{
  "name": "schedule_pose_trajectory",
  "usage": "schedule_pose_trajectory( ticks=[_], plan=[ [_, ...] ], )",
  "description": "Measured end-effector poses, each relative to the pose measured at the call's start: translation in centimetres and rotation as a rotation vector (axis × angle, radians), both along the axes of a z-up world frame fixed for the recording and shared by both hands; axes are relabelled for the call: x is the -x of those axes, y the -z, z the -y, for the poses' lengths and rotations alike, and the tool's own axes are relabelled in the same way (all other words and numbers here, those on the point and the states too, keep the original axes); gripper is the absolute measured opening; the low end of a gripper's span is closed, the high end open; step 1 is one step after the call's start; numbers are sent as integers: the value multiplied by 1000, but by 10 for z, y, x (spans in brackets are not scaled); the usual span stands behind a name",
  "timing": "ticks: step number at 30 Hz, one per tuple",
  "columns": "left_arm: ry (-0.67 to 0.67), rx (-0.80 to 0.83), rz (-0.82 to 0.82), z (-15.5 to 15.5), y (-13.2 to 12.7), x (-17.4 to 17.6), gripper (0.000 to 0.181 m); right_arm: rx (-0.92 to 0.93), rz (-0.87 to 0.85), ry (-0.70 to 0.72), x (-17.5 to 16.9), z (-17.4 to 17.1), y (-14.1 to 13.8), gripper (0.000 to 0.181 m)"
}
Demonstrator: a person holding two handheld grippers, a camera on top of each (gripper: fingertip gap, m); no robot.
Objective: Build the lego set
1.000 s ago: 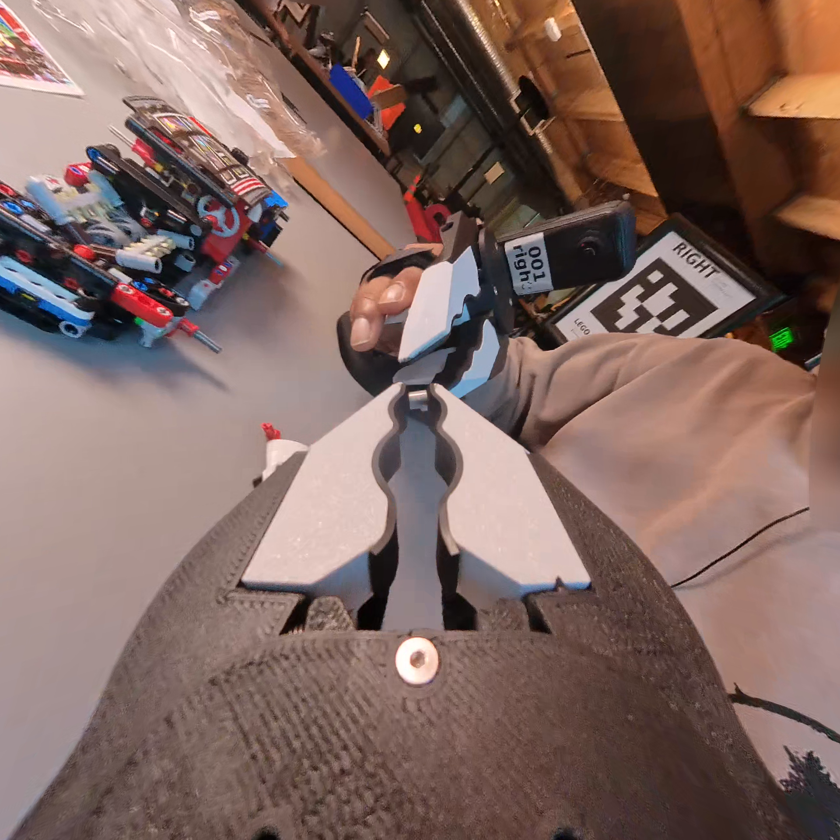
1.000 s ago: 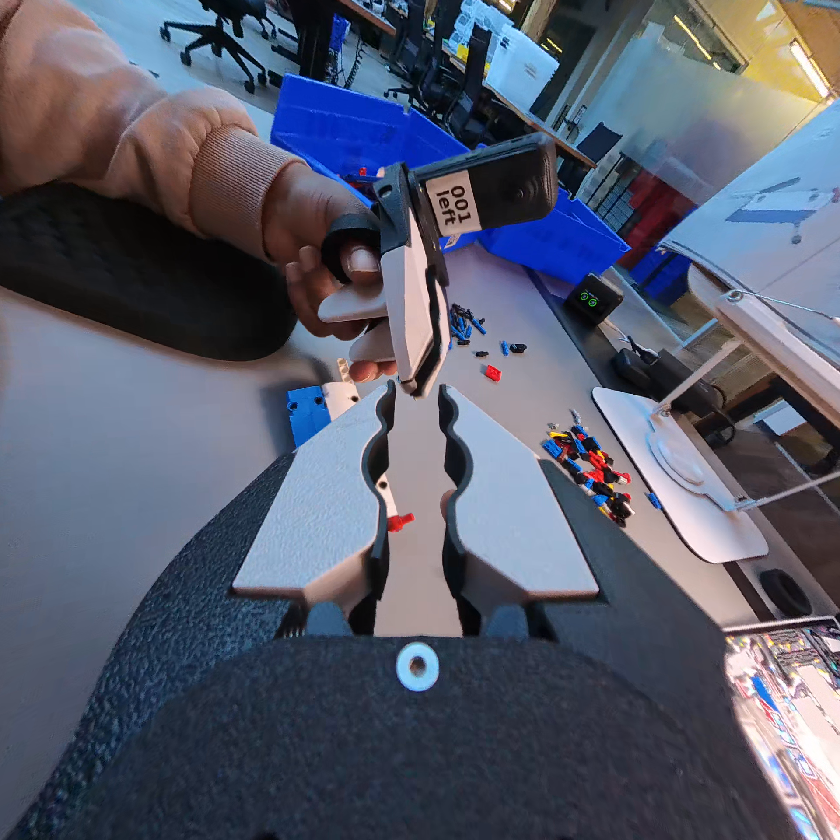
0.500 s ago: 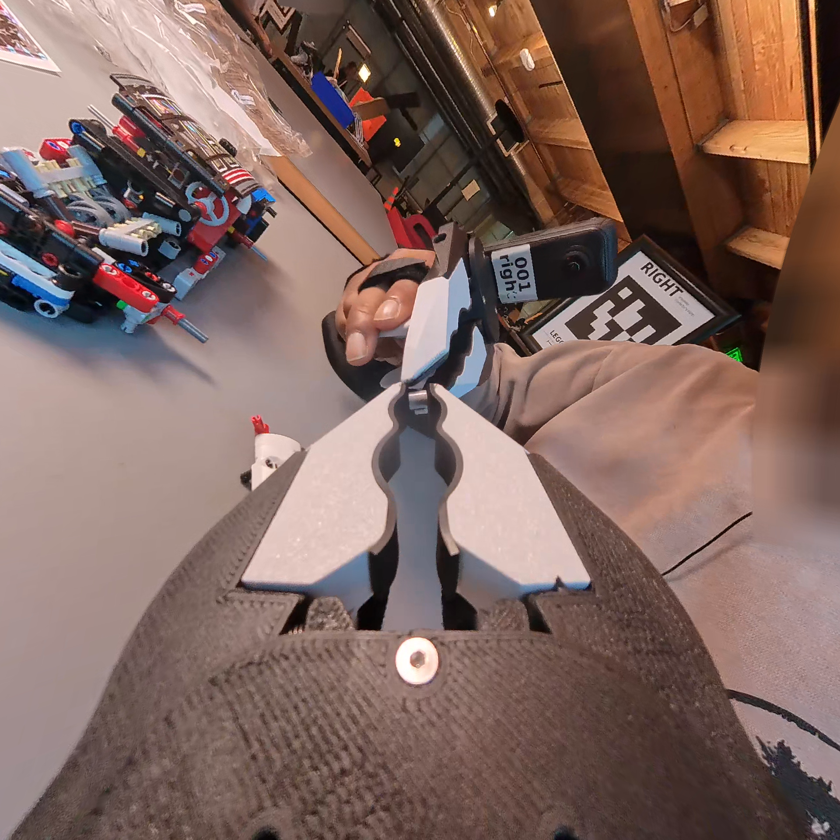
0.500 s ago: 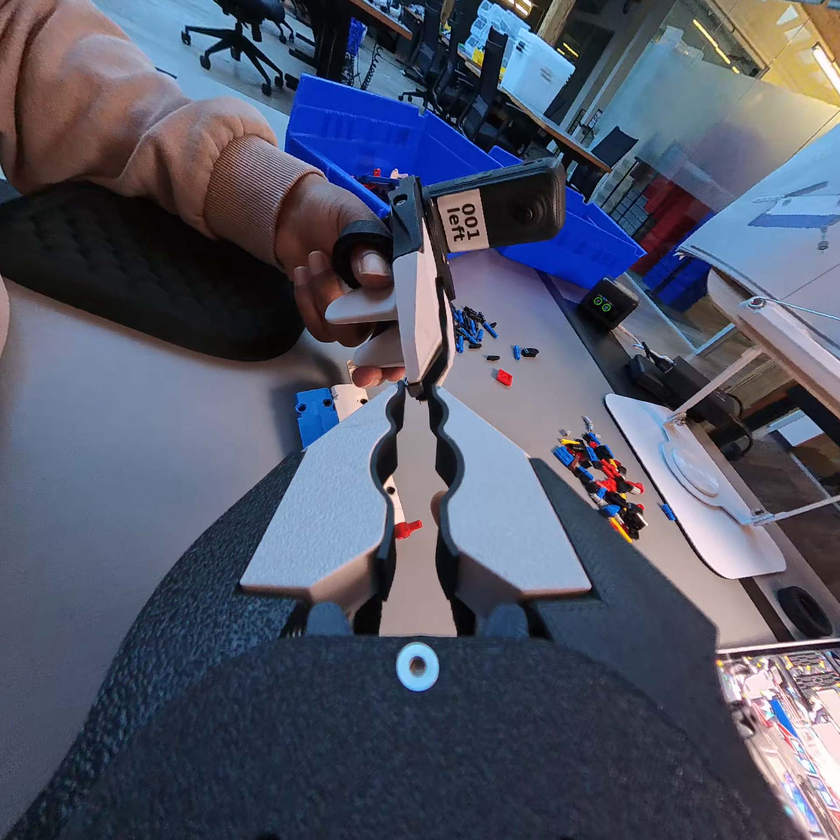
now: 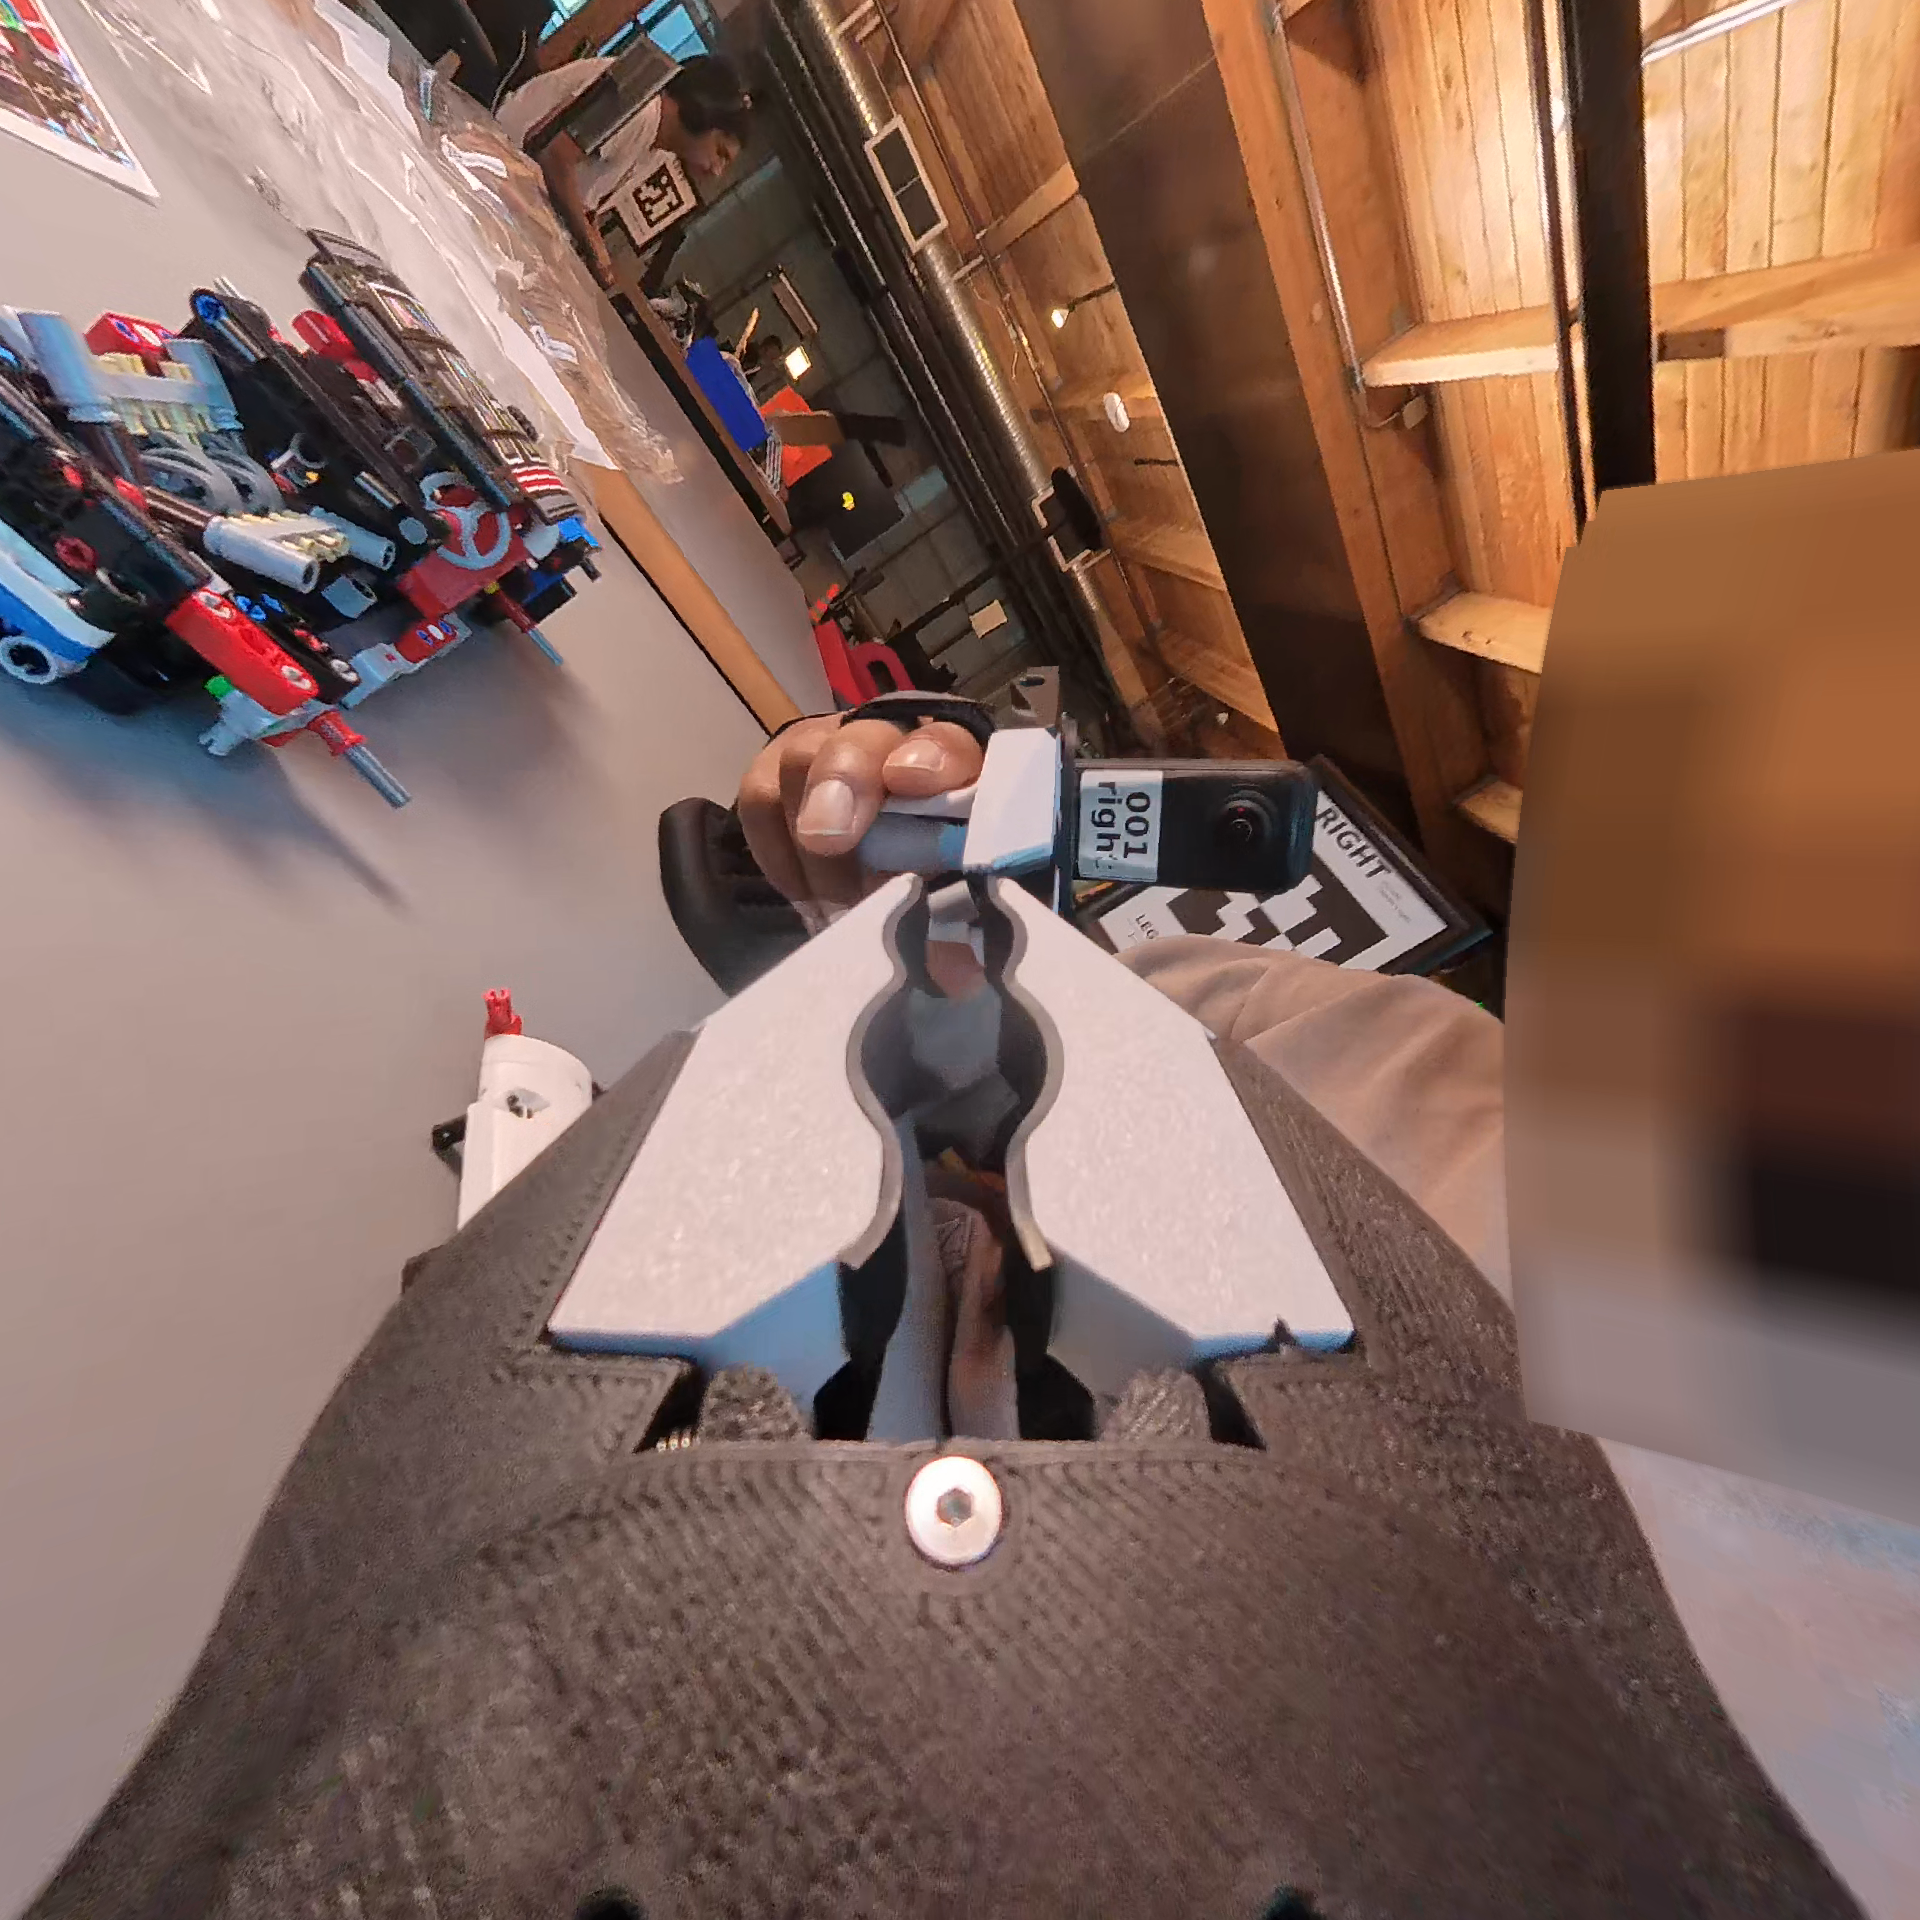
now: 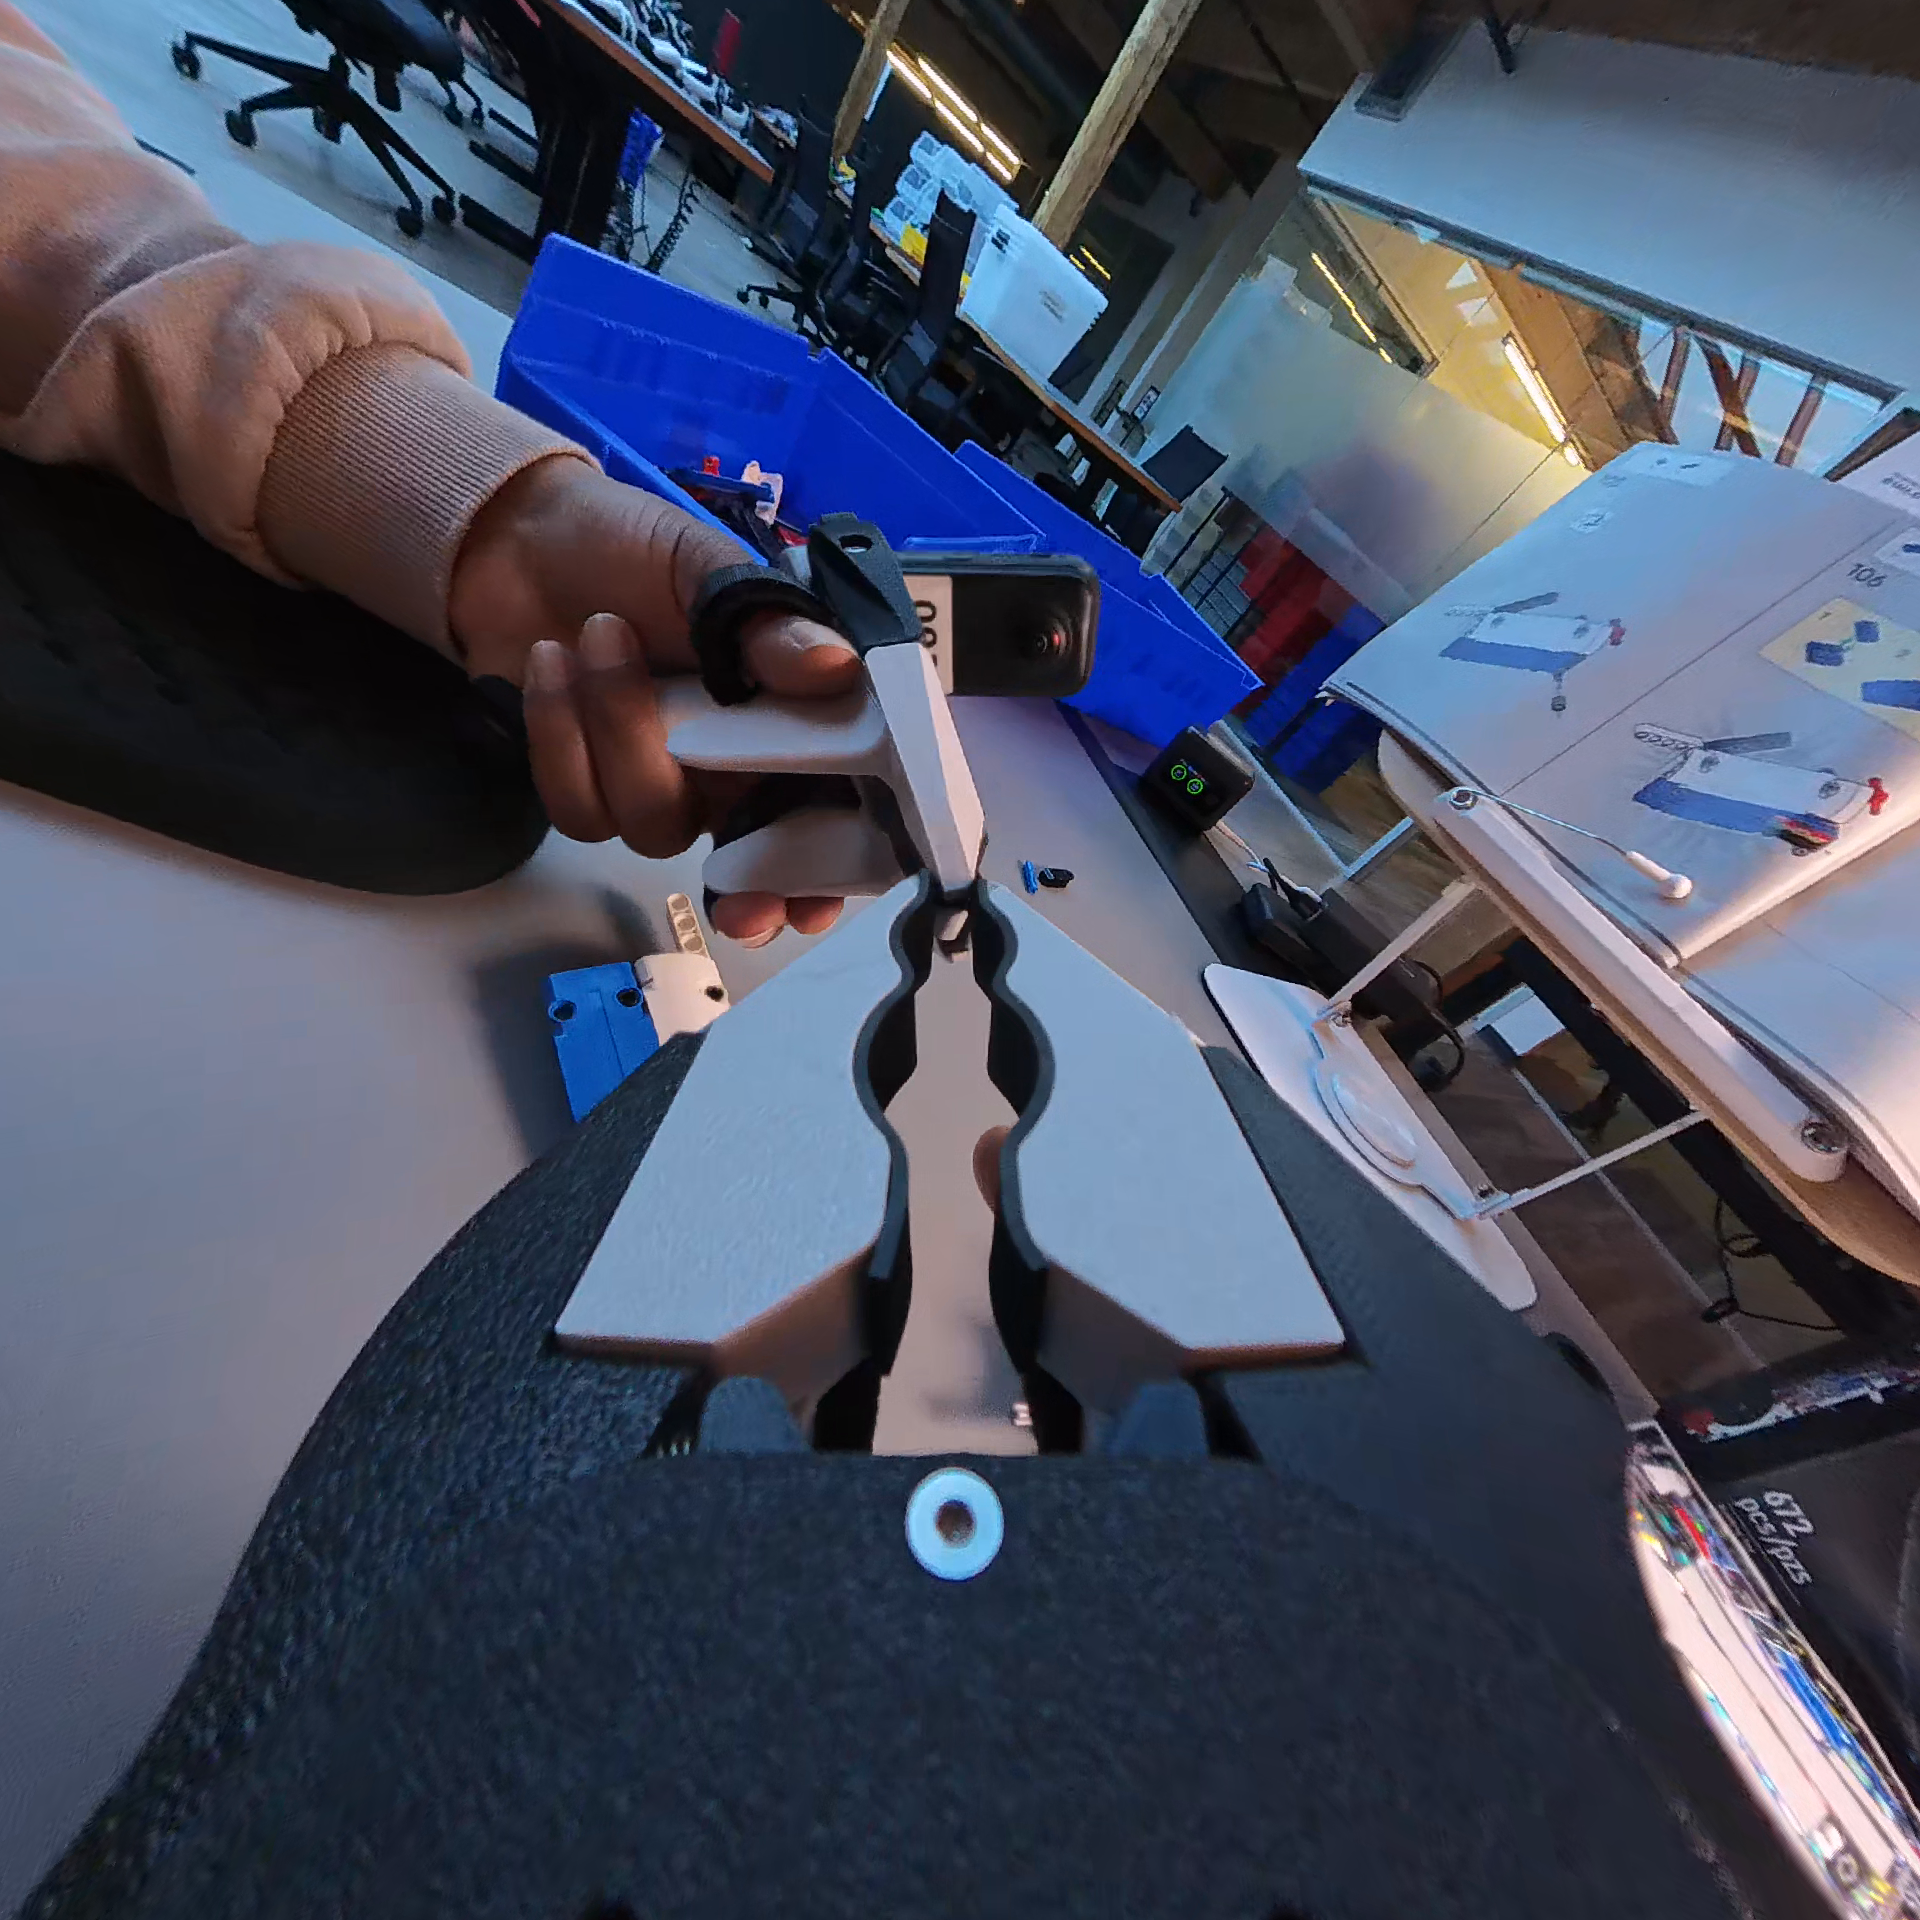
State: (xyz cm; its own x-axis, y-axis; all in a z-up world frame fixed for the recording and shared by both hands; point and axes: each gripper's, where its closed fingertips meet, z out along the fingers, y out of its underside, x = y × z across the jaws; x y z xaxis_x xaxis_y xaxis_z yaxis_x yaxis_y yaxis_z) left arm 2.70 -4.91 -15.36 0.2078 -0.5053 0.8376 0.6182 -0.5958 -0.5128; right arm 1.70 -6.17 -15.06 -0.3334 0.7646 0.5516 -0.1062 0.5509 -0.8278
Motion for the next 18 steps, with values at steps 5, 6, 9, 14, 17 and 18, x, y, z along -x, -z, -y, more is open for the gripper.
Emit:
schedule_pose_trajectory(
  ticks=[5, 6, 9, 14, 17, 18],
  plan=[
    [-10, 15, 76, 0, -3, 3, 7, 43, -17, -3, 2, -1, -3, 3],
    [-16, 16, 77, 0, -3, 4, 7, 45, -17, 0, 3, -1, -3, 3],
    [-23, 27, 79, -1, 0, 5, 7, 81, -1, -7, 4, -1, 0, 3],
    [-57, 38, 57, -4, 5, 9, 7, 96, 22, 7, 7, -4, 5, 3],
    [-61, 38, 77, -3, 4, 12, 7, 120, 32, -7, 6, -3, 6, 9],
    [-59, 37, 83, -3, 4, 12, 7, 124, 35, -11, 6, -2, 6, 12]
  ],
)
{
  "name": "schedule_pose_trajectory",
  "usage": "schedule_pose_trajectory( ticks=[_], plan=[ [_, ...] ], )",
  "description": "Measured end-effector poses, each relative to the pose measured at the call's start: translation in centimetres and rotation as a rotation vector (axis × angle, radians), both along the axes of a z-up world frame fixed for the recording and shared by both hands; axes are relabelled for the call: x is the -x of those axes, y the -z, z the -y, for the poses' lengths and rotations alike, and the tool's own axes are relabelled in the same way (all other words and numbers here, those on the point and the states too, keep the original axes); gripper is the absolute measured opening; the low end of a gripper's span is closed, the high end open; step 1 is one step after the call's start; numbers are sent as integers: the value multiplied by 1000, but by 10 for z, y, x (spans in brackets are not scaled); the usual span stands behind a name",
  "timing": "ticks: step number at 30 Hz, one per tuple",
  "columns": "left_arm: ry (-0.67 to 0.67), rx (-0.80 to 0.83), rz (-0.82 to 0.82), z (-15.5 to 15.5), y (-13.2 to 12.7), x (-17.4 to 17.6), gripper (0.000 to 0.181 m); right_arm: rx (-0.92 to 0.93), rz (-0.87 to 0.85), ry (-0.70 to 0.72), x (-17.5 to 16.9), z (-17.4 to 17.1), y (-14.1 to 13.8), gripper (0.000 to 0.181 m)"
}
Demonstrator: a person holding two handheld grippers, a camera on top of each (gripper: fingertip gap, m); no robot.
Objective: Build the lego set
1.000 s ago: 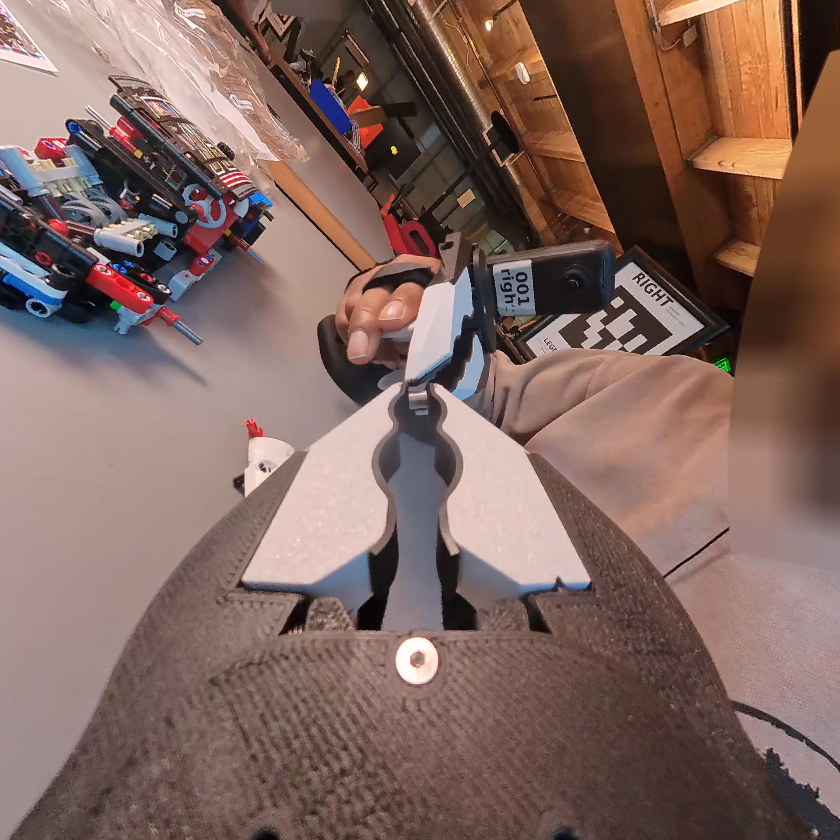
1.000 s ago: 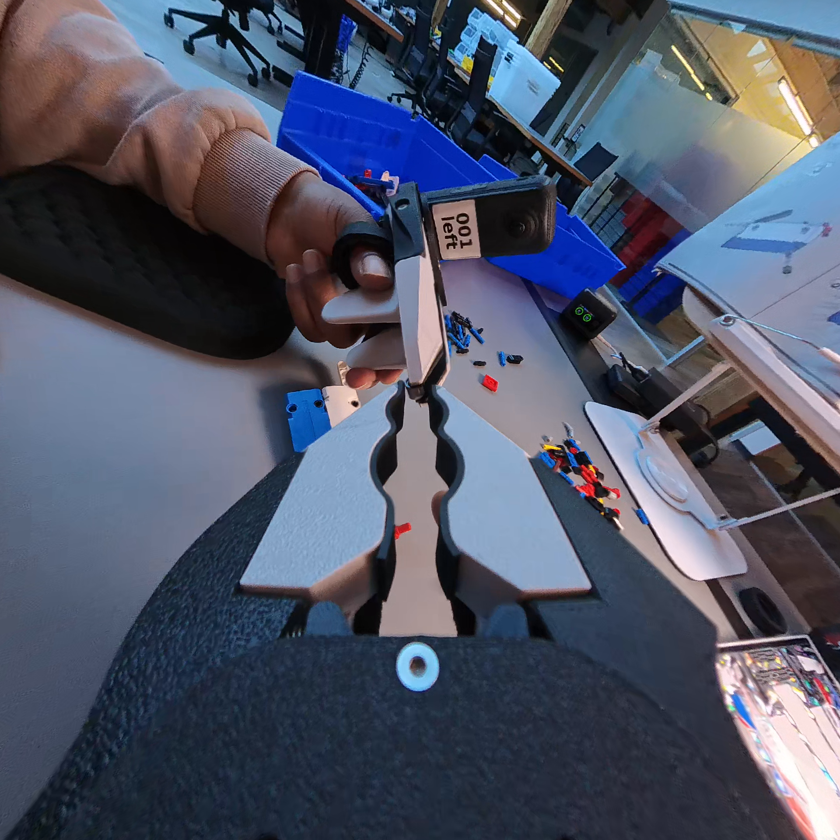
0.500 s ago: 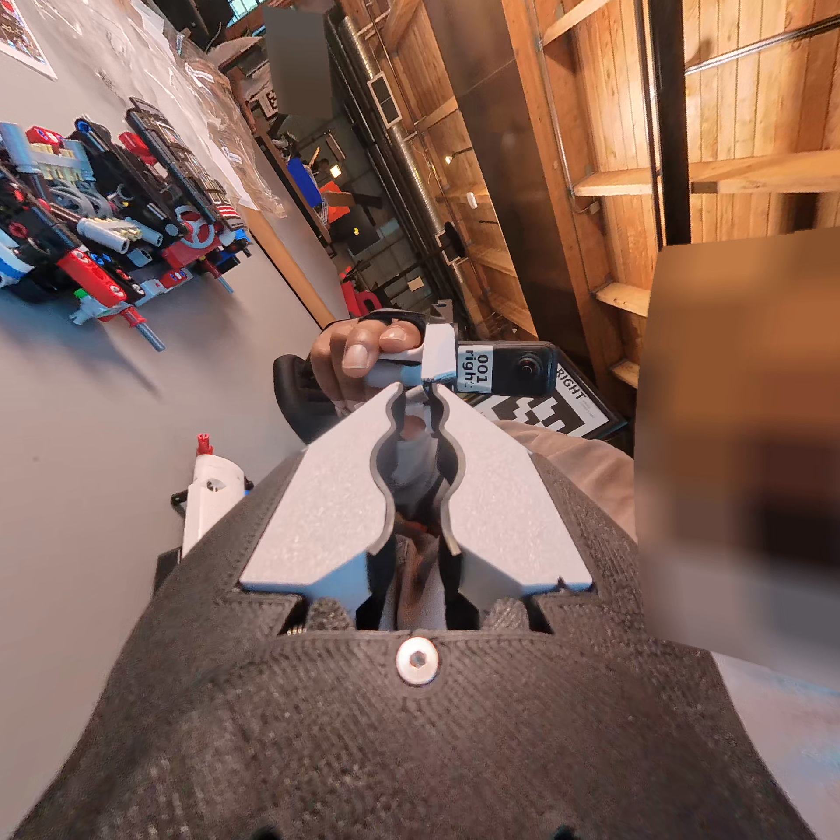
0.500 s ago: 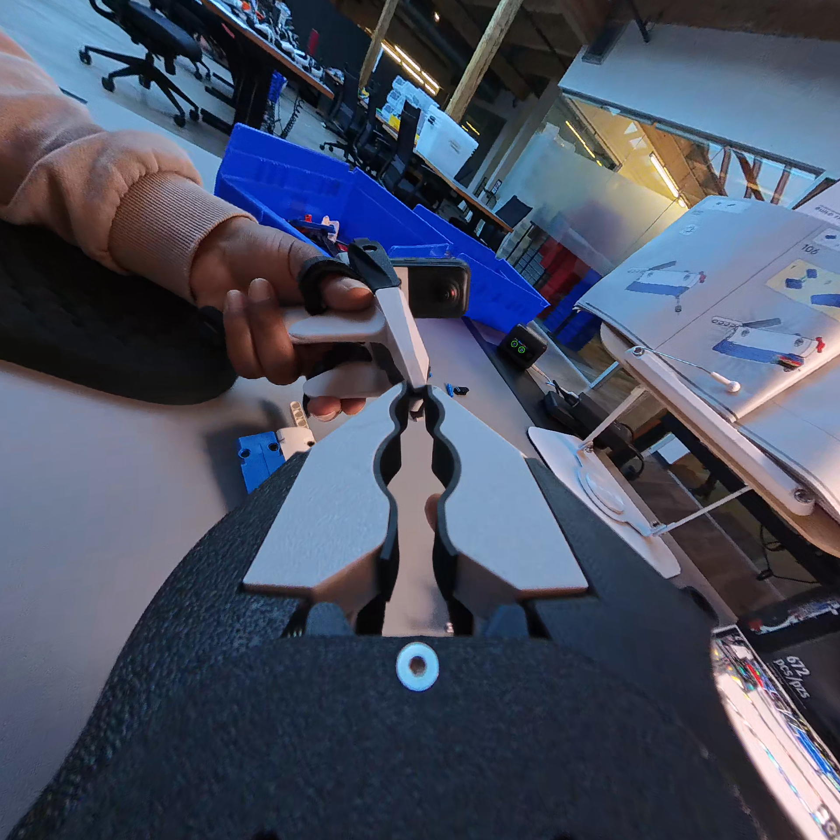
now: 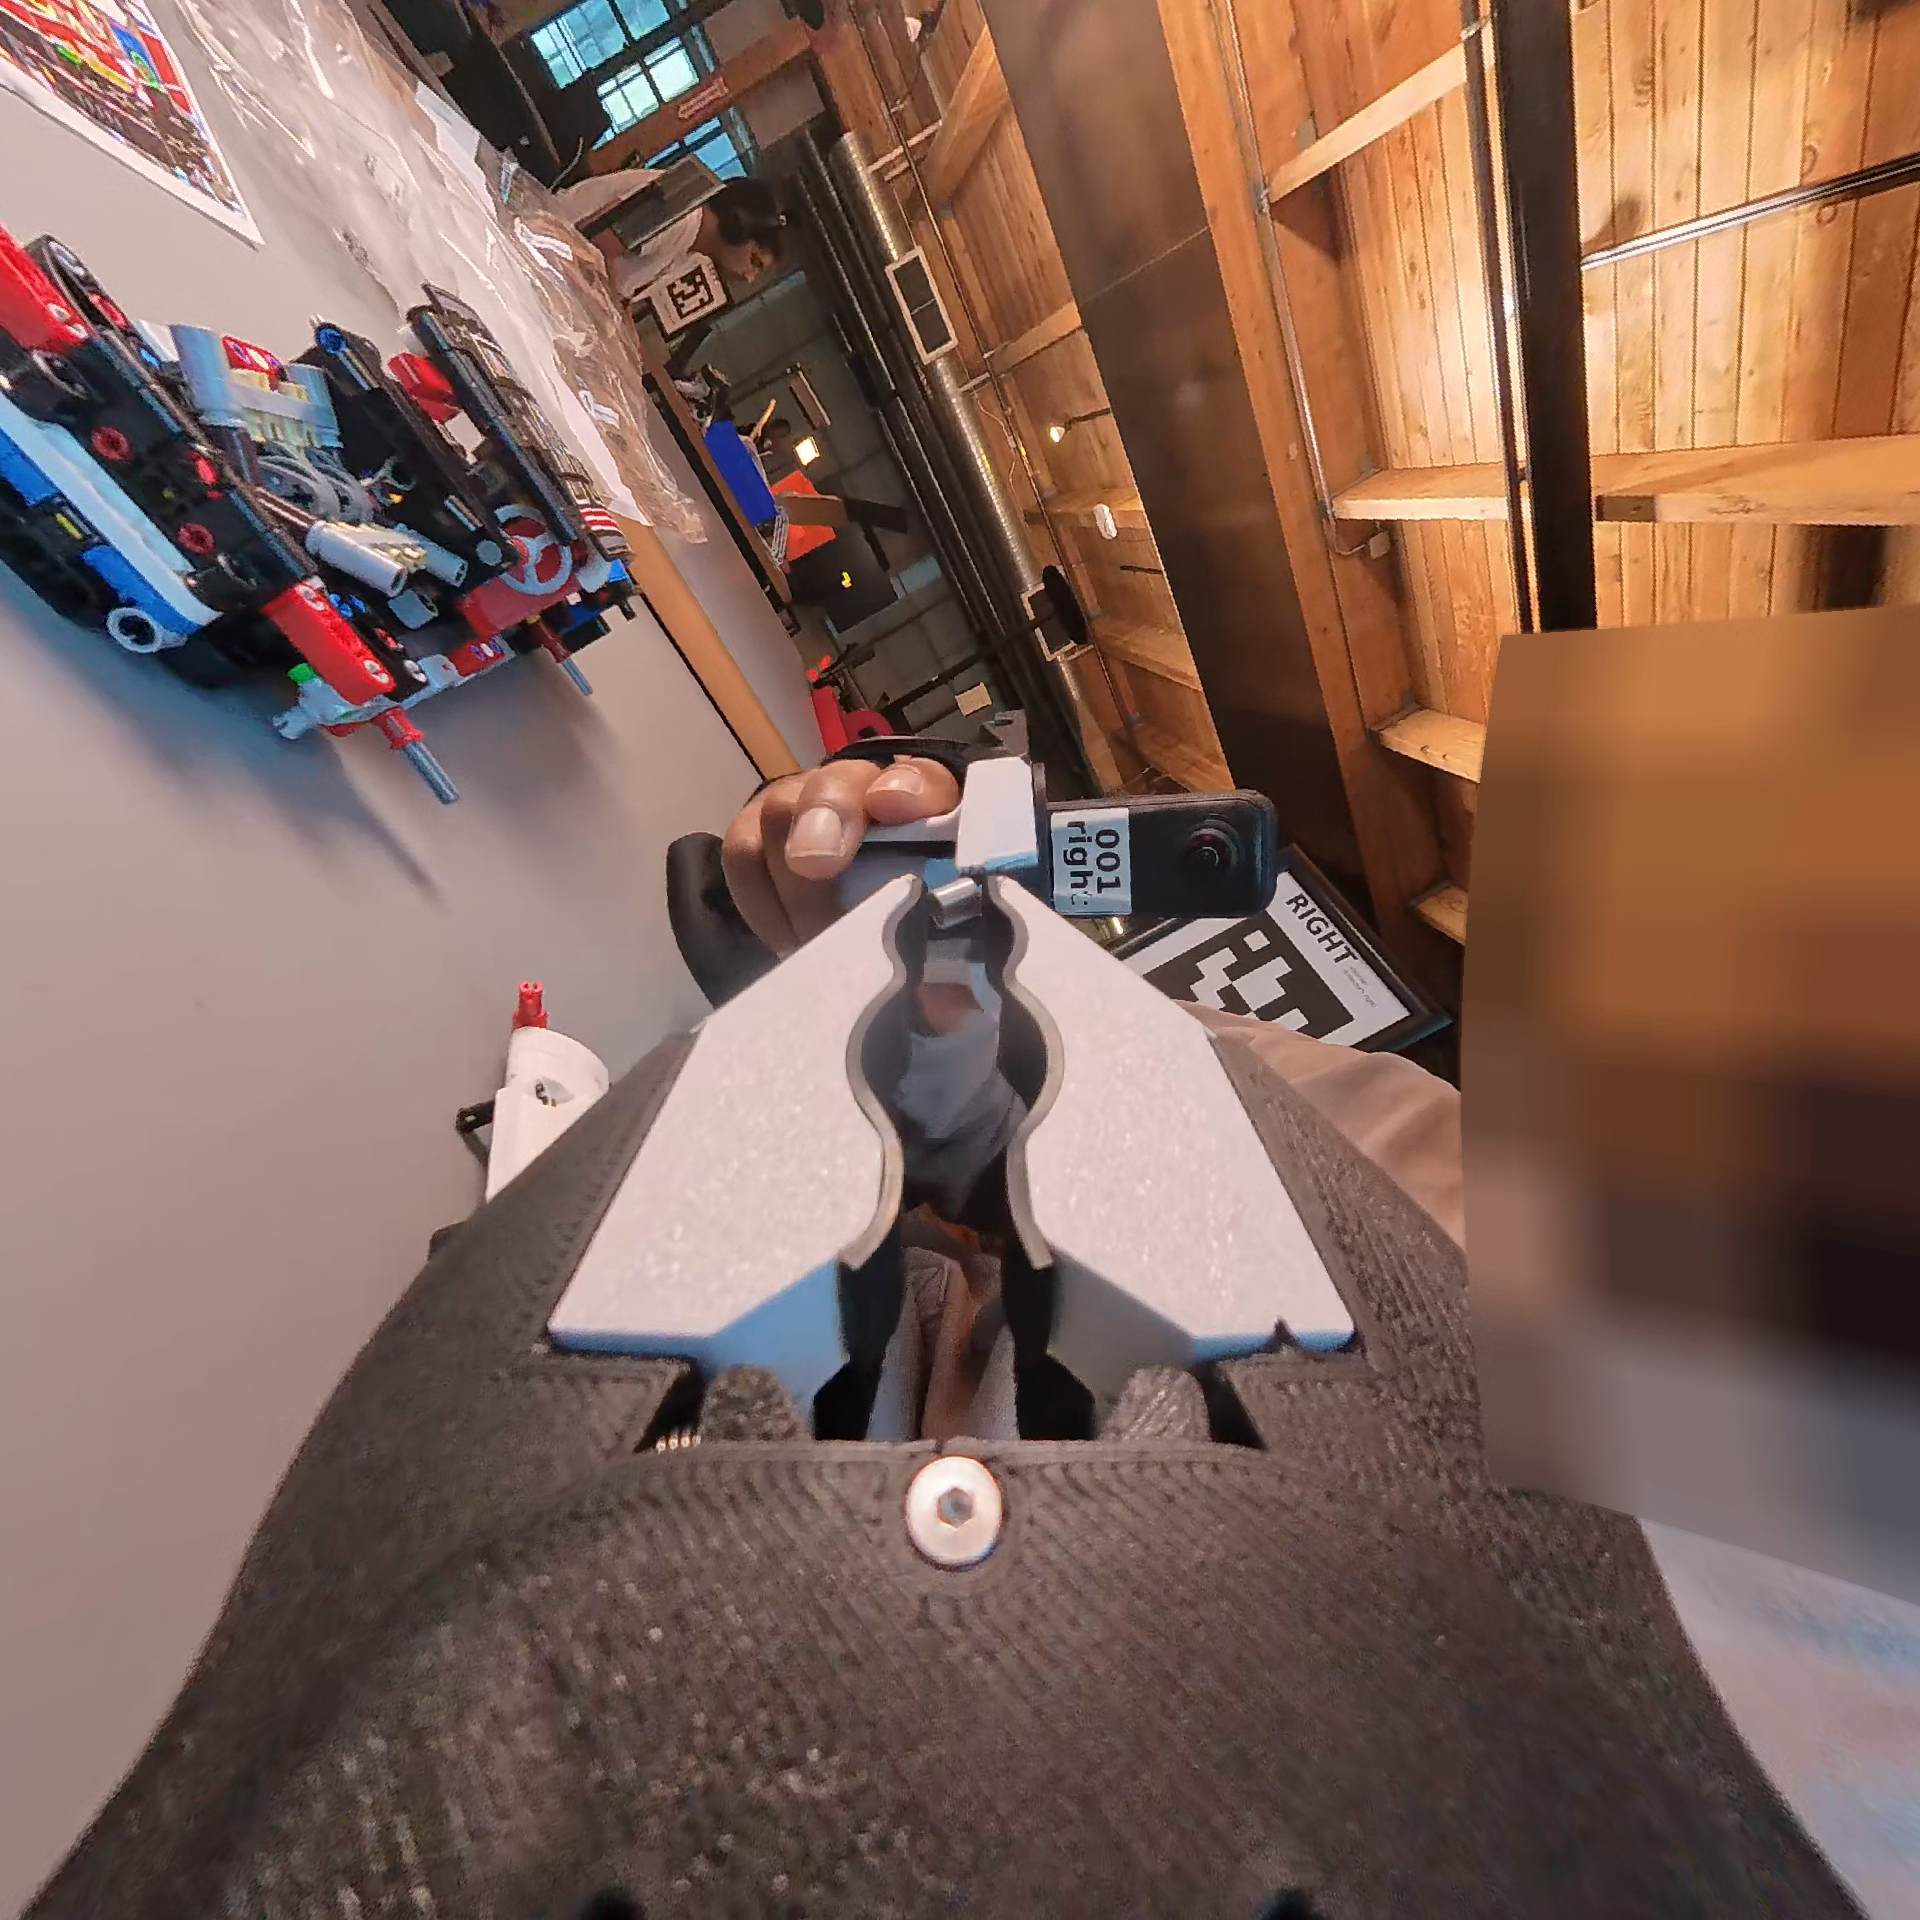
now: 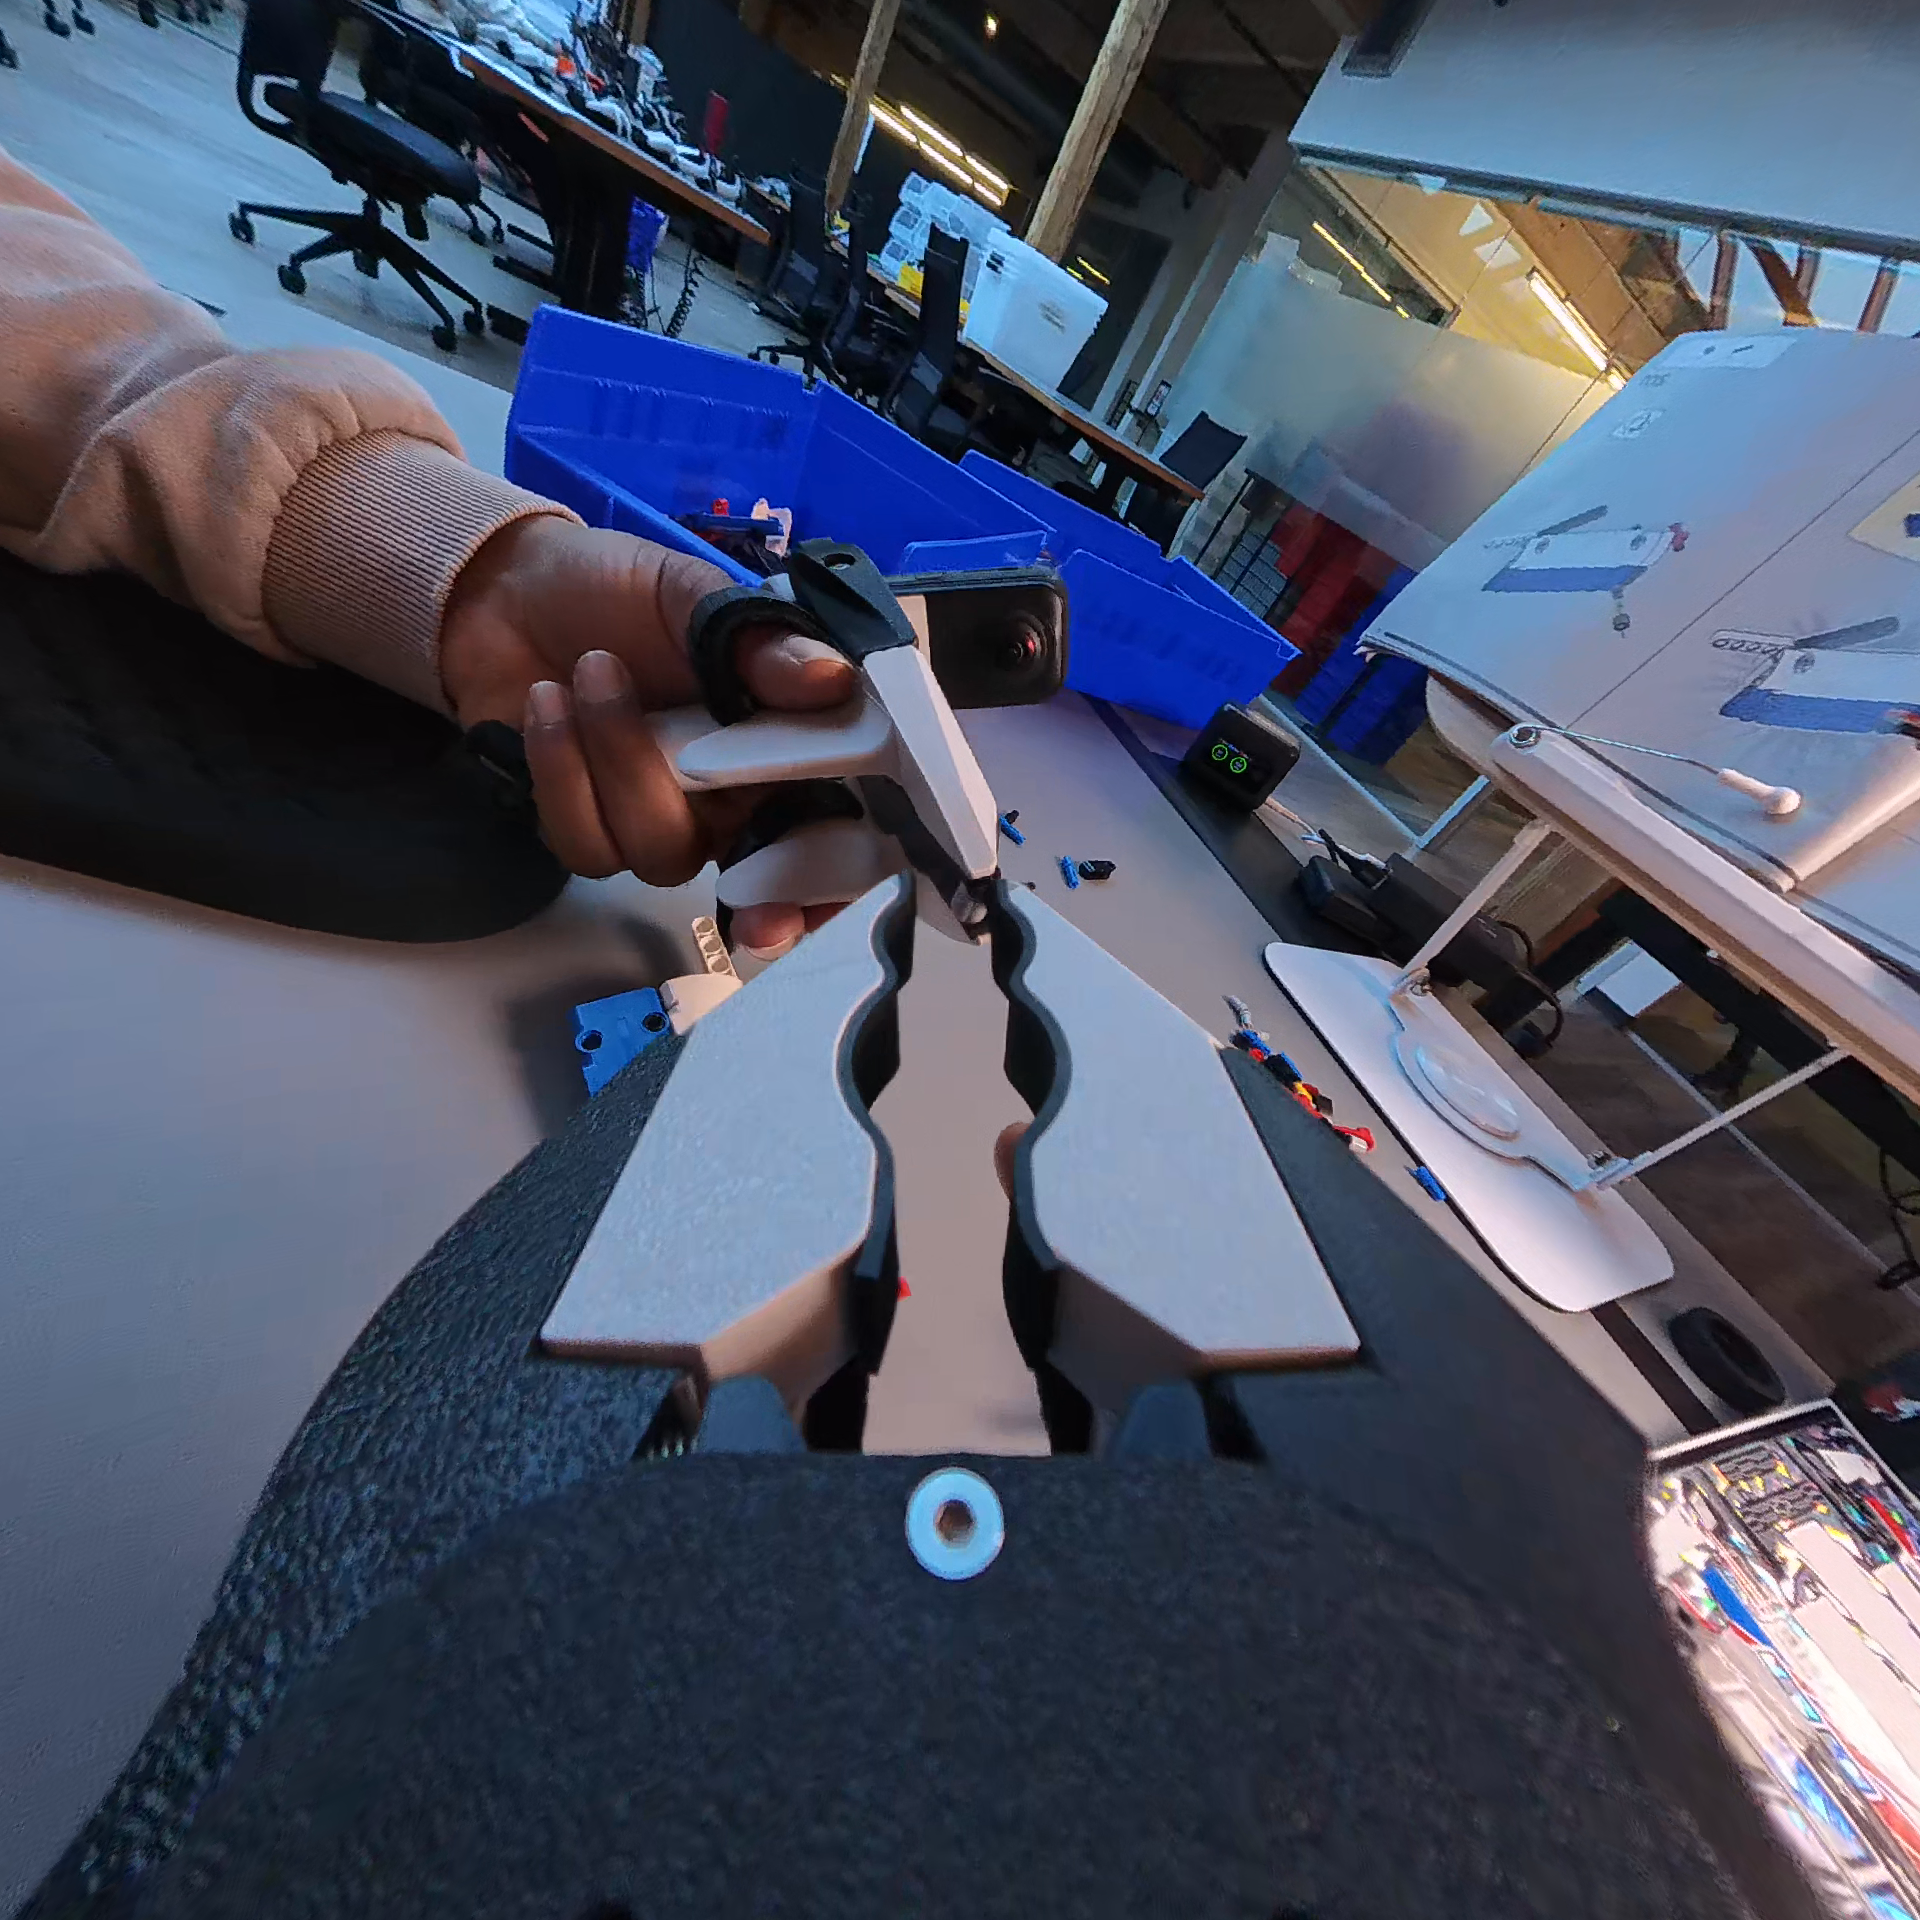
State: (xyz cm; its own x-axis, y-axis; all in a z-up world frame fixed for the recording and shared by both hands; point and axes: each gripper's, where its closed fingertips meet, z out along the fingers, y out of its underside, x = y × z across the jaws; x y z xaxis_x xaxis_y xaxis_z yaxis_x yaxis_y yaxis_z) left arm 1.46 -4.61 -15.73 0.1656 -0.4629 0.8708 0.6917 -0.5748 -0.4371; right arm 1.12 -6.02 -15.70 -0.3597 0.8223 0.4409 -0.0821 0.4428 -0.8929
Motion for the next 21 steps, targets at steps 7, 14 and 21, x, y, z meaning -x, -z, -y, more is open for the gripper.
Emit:
schedule_pose_trajectory(
  ticks=[7, 14, 21],
  plan=[
    [21, -31, 9, 2, -5, -5, 5, -12, 18, 41, 6, -4, 2, 10],
    [27, -43, -13, 3, -6, -7, 6, -16, 14, 38, 4, -4, 3, 7],
    [-4, -20, -20, 1, -1, -2, 5, -153, -45, 71, 4, -4, 3, 5]
  ],
)
